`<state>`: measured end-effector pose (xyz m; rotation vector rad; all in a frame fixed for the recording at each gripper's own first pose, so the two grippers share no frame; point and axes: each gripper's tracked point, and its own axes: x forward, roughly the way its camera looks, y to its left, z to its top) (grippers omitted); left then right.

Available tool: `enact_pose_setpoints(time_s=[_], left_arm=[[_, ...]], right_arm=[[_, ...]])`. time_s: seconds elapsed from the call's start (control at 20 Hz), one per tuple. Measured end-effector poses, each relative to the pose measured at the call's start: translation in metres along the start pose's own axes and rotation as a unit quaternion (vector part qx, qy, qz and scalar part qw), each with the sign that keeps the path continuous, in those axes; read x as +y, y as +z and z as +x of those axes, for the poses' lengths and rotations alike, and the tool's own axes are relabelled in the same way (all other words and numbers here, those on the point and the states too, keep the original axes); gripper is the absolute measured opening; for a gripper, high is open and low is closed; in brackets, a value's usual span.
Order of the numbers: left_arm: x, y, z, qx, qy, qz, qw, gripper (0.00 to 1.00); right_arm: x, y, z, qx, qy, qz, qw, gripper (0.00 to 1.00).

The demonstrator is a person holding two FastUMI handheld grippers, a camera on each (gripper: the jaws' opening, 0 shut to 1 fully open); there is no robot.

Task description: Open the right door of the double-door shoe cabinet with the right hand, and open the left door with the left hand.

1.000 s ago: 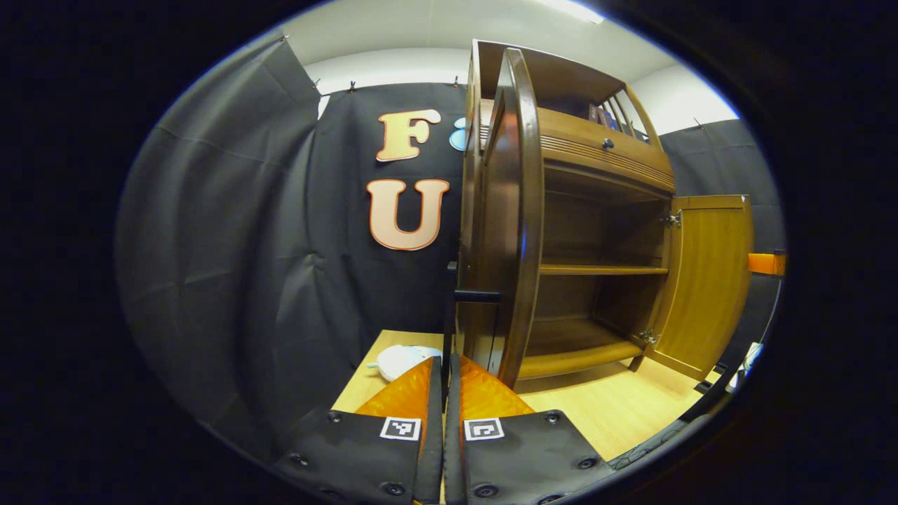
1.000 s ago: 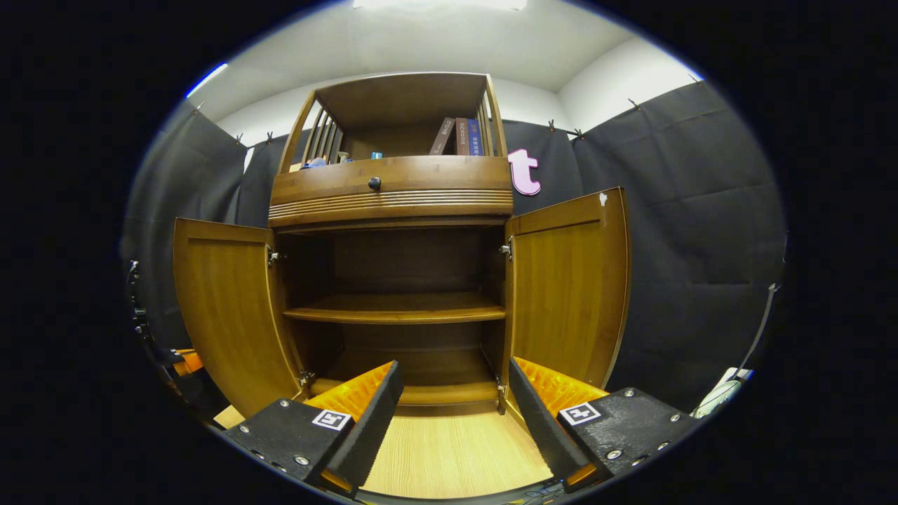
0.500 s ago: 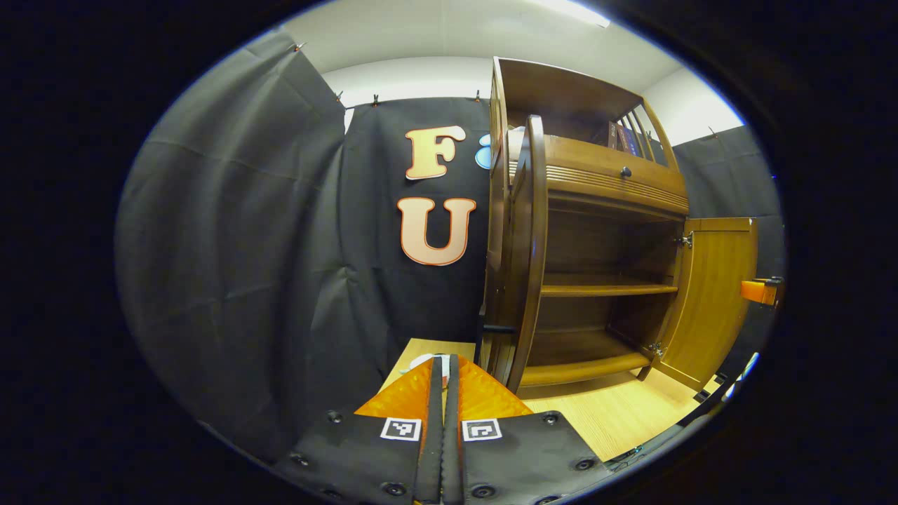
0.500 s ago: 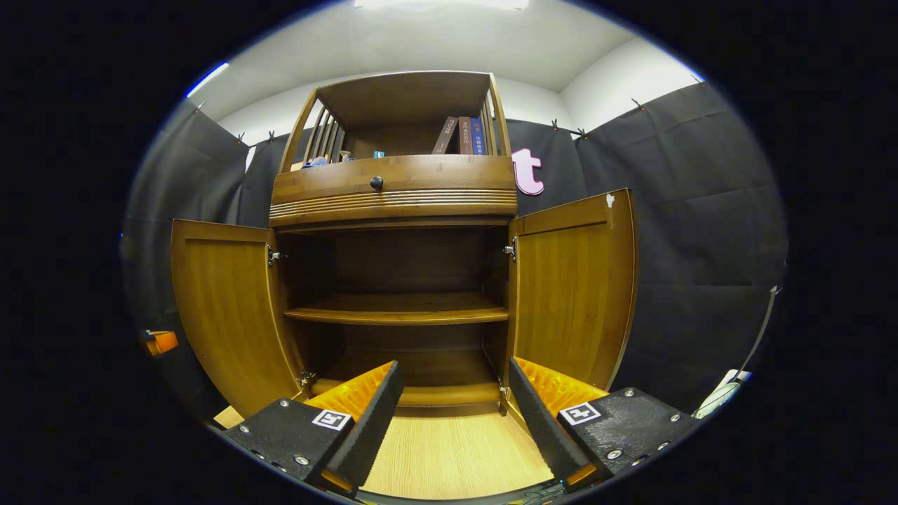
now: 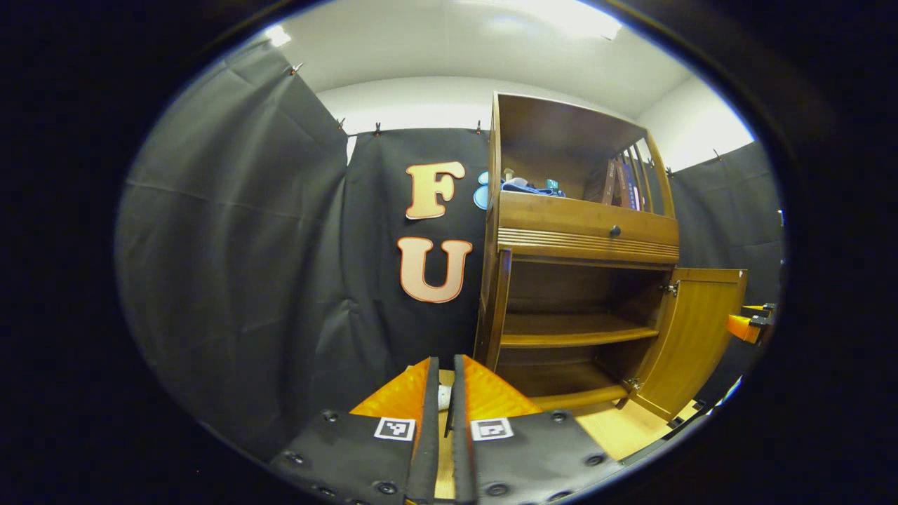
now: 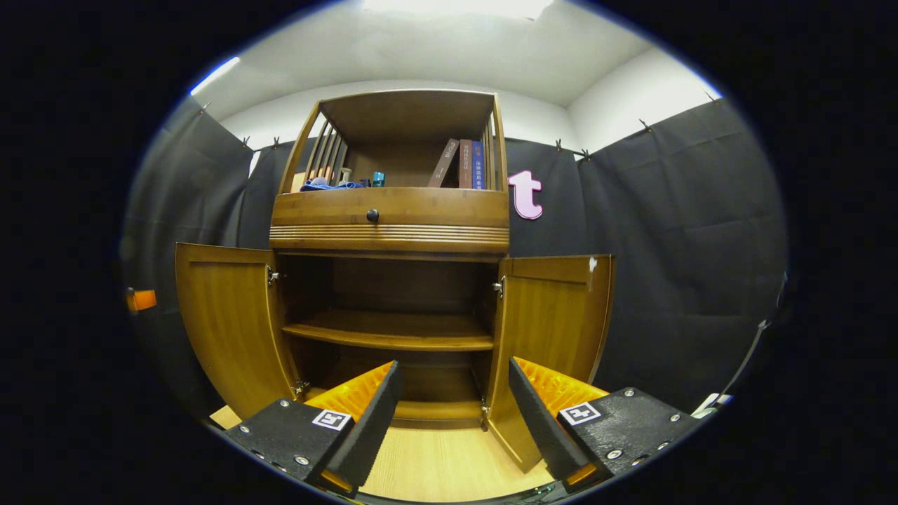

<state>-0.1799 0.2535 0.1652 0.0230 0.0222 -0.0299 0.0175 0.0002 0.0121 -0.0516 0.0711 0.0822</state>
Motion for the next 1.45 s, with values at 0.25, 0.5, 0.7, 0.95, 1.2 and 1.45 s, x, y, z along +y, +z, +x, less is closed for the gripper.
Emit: enact_pose_setpoints(time_s=[0.25,0.5,0.7,0.95,1.2,1.45], left_arm=[[-0.027,0.015,-0.001,0.008,-0.019,-0.005,1.000,0.52],[-0.029,0.021,0.005,0.001,-0.014,0.014,1.000,0.87],[-0.030,0.023,0.005,0.000,-0.008,0.022,1.000,0.93],[-0.025,0.017,0.005,0.006,-0.001,0.014,1.000,0.93],[-0.026,0.017,0.006,0.003,-0.001,0.015,1.000,0.93],[-0.027,0.015,0.008,0.003,-0.006,0.010,1.000,0.94]], right_arm=[[-0.008,0.020,-0.008,-0.005,0.000,-0.017,1.000,0.92],[-0.014,0.022,-0.013,-0.010,-0.005,-0.024,1.000,0.92],[-0.022,0.021,-0.016,-0.010,-0.013,-0.016,1.000,0.89],[-0.027,0.020,-0.018,-0.010,-0.020,-0.015,1.000,0.95],[-0.027,0.022,-0.022,-0.014,-0.022,-0.009,1.000,0.94],[-0.032,0.019,-0.026,-0.009,-0.032,-0.013,0.999,0.98]])
